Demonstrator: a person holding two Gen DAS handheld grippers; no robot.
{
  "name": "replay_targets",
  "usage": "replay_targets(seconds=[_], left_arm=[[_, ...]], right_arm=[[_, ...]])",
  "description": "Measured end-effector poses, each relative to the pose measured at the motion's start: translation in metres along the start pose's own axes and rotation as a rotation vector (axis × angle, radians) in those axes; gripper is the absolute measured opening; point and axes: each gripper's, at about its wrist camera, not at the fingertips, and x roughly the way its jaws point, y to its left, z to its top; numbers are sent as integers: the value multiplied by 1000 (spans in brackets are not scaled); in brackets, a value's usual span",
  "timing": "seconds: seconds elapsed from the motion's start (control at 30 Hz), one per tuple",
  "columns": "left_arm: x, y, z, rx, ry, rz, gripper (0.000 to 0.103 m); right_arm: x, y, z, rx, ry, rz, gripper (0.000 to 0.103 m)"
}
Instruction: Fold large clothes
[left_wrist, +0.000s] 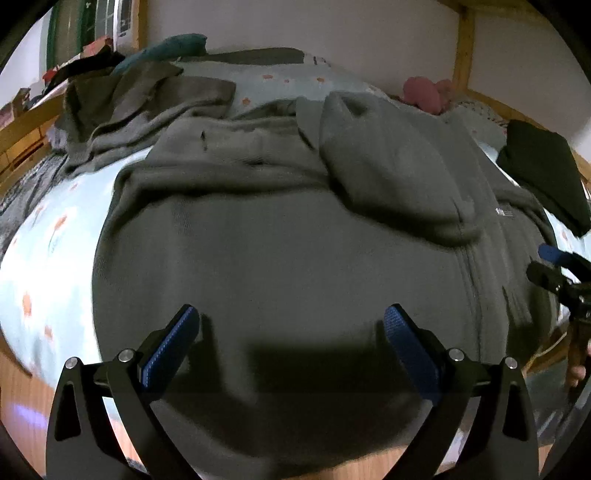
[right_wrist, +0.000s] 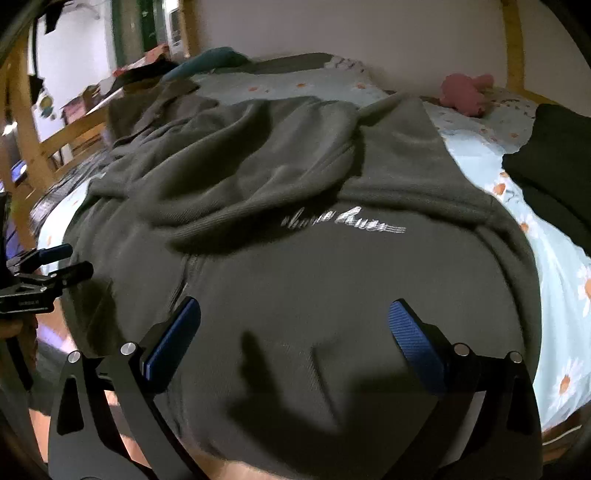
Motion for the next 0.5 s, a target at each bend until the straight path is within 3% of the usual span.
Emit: replay_targets(seconds=[0.3, 0.4, 0.5], left_arm=[[-31, 19, -65, -24, 9, -102, 98], [-35, 43, -84, -90, -31, -182, 98], [-29, 71, -110, -196, -41, -209, 98]], right_arm=[[-27, 18, -53, -138, -3, 44, 100], [-29, 17, -69, -141, 8, 62, 100], [-29, 14, -84, -114, 24, 85, 100]])
